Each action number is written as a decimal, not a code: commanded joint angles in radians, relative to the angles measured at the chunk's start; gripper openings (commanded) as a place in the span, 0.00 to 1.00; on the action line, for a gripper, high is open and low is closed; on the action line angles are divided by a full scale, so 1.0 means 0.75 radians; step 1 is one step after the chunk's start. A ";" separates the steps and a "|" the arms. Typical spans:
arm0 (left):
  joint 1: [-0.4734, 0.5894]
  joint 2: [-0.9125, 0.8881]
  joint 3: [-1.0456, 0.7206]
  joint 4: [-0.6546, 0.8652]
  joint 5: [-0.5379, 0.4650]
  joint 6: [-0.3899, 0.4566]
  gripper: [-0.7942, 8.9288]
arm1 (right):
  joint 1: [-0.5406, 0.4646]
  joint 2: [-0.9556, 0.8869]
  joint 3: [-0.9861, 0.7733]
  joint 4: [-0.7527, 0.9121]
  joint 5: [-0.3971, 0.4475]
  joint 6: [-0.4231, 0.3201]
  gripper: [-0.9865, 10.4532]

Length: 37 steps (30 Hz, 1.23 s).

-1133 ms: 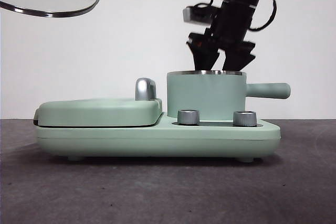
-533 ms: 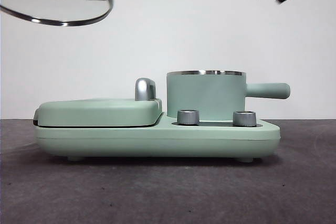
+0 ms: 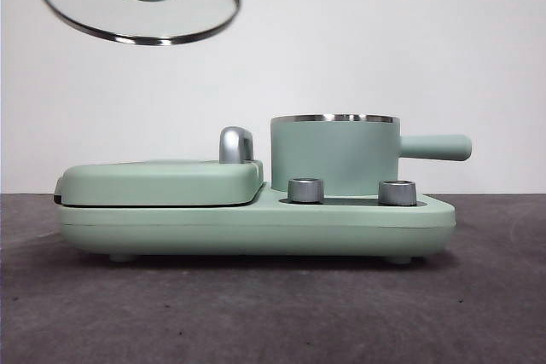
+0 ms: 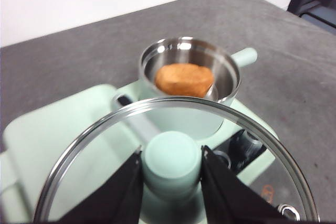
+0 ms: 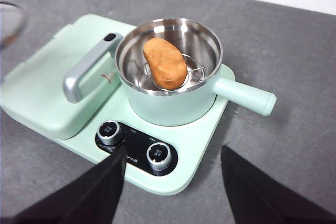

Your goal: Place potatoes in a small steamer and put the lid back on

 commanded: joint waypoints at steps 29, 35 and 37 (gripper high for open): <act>-0.219 1.046 0.752 0.546 -0.076 0.121 0.09 | 0.006 -0.219 -0.036 -0.245 0.028 0.053 0.33; -0.219 1.138 0.776 0.545 -0.076 0.146 0.09 | 0.006 -0.218 -0.036 -0.245 0.036 0.052 0.33; -0.219 1.156 0.776 0.547 -0.075 0.159 0.09 | 0.006 -0.218 -0.036 -0.245 0.039 0.052 0.33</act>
